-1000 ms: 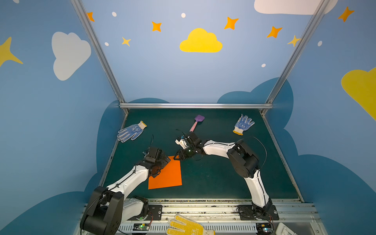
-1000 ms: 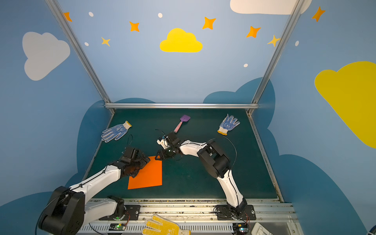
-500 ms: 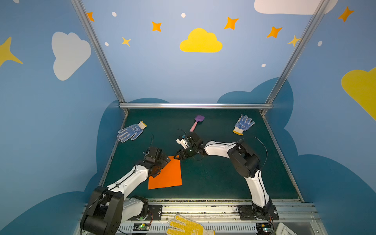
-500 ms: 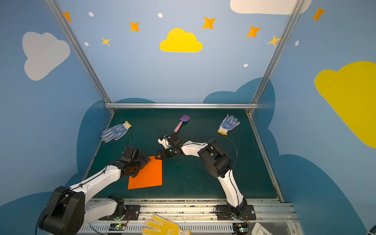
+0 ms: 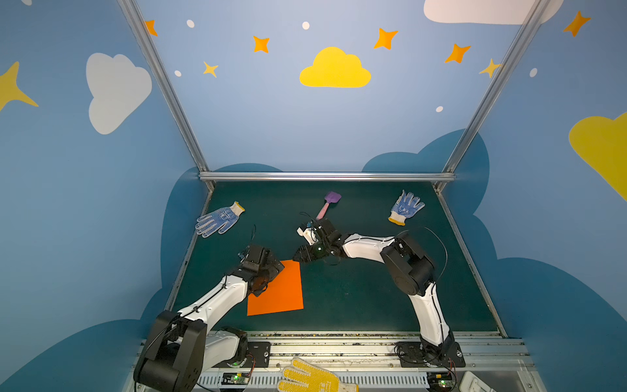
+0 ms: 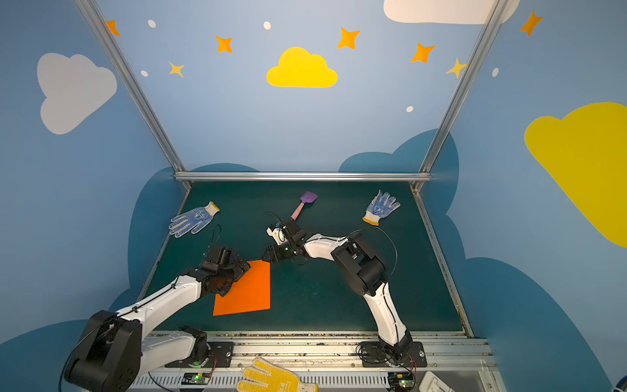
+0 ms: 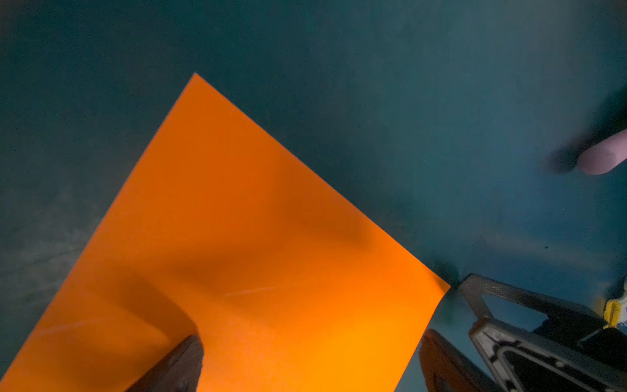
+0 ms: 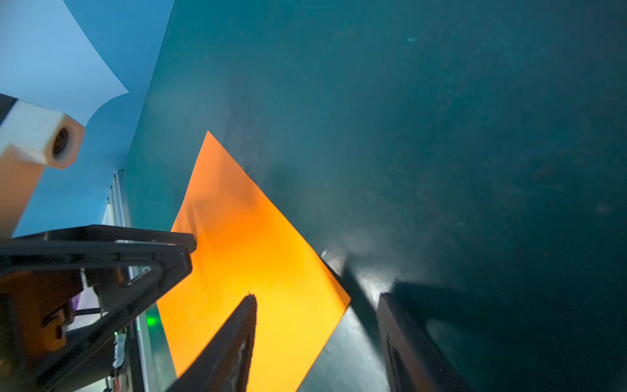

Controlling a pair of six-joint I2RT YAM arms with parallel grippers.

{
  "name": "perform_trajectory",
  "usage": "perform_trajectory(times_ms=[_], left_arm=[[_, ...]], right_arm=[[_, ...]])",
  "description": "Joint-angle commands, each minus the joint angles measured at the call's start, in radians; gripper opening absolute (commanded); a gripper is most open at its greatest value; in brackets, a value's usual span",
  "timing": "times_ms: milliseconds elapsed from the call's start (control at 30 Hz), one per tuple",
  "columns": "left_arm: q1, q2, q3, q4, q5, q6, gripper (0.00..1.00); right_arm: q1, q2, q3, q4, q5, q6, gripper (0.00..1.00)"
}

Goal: Fold a paper plane with a square sheet of paper (fold left side to right side)

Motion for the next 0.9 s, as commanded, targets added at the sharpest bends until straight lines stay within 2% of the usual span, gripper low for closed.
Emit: perform_trajectory(times_ms=[0, 633, 733, 867], left_arm=[[0.008, 0.071, -0.062, 0.016, 0.017, 0.006, 1.0], [0.008, 0.087, -0.067, 0.034, 0.024, 0.005, 1.0], [0.008, 0.09, -0.064, 0.036, 0.027, 0.003, 1.0], [0.008, 0.084, -0.058, 0.033, 0.03, 0.006, 1.0]], right_arm=[[0.043, 0.068, -0.043, -0.076, 0.024, 0.006, 0.59], [0.093, -0.043, -0.209, 0.062, -0.02, 0.103, 0.52], [0.088, -0.034, -0.195, 0.058, -0.023, 0.108, 0.46], [0.082, -0.015, -0.165, 0.053, -0.039, 0.115, 0.25]])
